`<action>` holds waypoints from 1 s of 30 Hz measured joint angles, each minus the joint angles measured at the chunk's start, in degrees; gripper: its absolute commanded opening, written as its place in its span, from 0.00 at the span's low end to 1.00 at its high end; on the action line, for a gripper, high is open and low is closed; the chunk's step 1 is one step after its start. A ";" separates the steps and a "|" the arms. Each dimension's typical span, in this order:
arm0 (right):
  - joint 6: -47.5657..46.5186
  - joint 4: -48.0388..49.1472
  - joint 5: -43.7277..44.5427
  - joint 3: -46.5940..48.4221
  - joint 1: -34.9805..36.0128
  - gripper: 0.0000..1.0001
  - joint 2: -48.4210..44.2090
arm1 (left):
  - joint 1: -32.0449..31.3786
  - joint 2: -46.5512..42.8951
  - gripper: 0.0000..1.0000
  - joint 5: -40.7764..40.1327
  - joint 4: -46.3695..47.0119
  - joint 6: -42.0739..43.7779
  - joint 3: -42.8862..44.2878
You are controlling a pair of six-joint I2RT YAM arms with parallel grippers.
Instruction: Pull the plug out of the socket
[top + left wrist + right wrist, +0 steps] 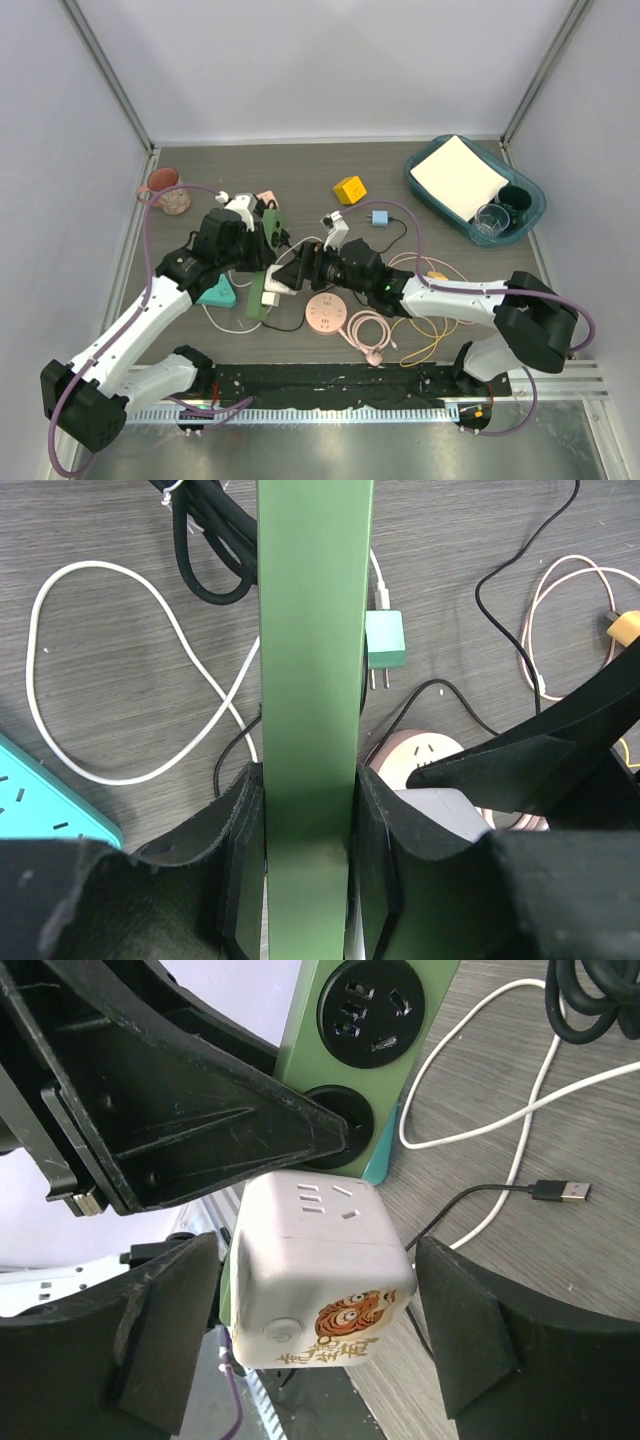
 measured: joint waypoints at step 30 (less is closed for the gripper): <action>1.70 8.70 -5.42 -6.29 -3.87 0.01 -1.31 | -1.29 0.46 0.00 -0.35 0.83 -1.49 -0.09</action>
